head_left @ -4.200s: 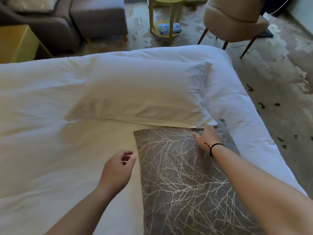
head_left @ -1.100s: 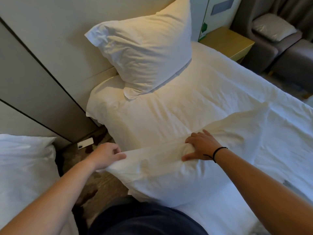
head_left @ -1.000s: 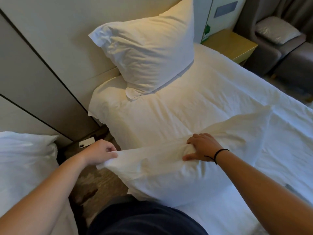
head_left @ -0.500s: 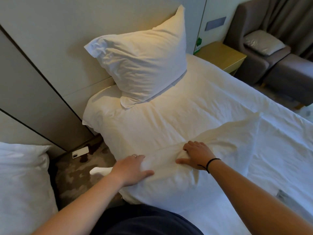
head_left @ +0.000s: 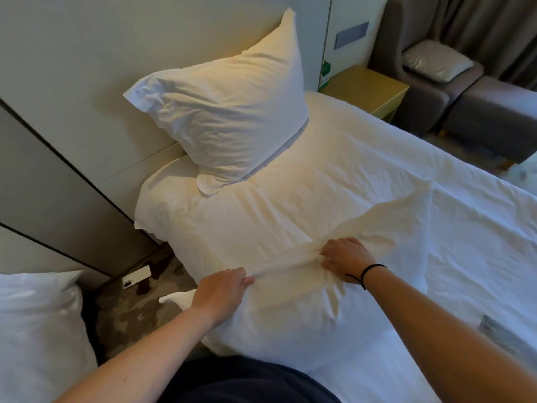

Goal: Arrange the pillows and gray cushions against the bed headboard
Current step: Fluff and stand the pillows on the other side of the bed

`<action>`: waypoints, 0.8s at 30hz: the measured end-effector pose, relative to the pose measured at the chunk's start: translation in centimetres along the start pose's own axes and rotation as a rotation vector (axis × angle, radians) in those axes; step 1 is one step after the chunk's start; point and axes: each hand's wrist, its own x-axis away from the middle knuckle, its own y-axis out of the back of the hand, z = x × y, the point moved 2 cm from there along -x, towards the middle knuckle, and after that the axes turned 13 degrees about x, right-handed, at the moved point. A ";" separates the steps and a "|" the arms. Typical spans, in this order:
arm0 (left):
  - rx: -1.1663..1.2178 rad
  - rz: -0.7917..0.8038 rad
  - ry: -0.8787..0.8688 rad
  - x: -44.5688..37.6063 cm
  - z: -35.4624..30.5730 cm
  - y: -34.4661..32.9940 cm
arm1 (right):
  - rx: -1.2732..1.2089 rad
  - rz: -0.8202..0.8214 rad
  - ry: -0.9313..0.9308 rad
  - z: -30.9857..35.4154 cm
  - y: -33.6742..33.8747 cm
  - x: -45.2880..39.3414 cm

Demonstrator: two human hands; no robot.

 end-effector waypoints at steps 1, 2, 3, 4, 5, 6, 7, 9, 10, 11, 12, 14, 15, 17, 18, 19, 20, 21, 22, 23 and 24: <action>-0.016 0.005 -0.017 -0.3 -0.2 0.2 | 0.006 -0.025 -0.018 0.0 0.4 -0.2; -0.034 0.006 -0.033 -0.6 -0.3 0.4 | 0.021 -0.056 -0.036 0.0 0.6 -0.4; -0.046 0.003 -0.047 -0.9 -0.5 0.6 | 0.043 -0.091 -0.057 0.1 0.8 -0.4; -0.053 -0.001 -0.059 -1.3 -0.7 1.0 | 0.068 -0.134 -0.086 0.1 0.9 -0.4; -0.056 -0.006 -0.075 -1.8 -0.9 1.3 | 0.088 -0.182 -0.118 0.0 0.8 -0.4; -0.058 -0.012 -0.096 -2.4 -1.1 1.8 | 0.105 -0.224 -0.146 -0.1 0.7 -0.3; -0.059 -0.017 -0.122 -2.9 -1.3 2.2 | 0.118 -0.253 -0.171 -0.3 0.6 -0.2; -0.054 -0.014 -0.178 -4.0 -2.1 3.2 | 0.107 -0.282 -0.219 -0.8 0.5 -0.3; -0.052 -0.009 -0.207 -4.7 -2.5 3.6 | 0.088 -0.285 -0.247 -1.3 0.6 -0.5; -0.053 -0.007 -0.234 -5.5 -2.8 4.2 | 0.071 -0.283 -0.276 -1.8 0.9 -0.9; -0.055 -0.005 -0.253 -6.4 -3.1 4.7 | 0.054 -0.273 -0.308 -2.3 1.4 -1.3; -0.048 0.005 -0.290 -8.5 -3.7 5.9 | 0.041 -0.231 -0.371 -3.3 2.5 -2.4; -0.037 0.012 -0.308 -9.7 -3.9 6.4 | 0.039 -0.211 -0.403 -3.8 2.9 -3.2; -0.005 0.030 -0.332 -12.3 -4.2 7.5 | 0.018 -0.178 -0.473 -5.0 3.7 -4.9; 0.016 0.034 -0.340 -13.8 -4.2 8.2 | 0.005 -0.164 -0.501 -5.6 4.2 -5.9; 0.043 0.031 -0.350 -15.2 -4.1 8.9 | -0.006 -0.157 -0.522 -6.3 5.0 -7.2; 0.075 0.026 -0.356 -16.6 -3.9 9.7 | -0.008 -0.157 -0.537 -7.0 6.1 -8.5; 0.110 0.019 -0.358 -18.1 -3.6 10.7 | 0.001 -0.166 -0.548 -7.7 7.5 -10.1; 0.146 0.004 -0.356 -19.6 -3.1 11.8 | 0.020 -0.179 -0.553 -8.3 9.4 -11.8; 0.185 -0.016 -0.349 -21.0 -2.6 13.1 | 0.047 -0.199 -0.549 -8.9 11.6 -13.7; 0.221 -0.037 -0.339 -22.5 -2.0 14.5 | 0.080 -0.223 -0.536 -9.4 14.1 -15.8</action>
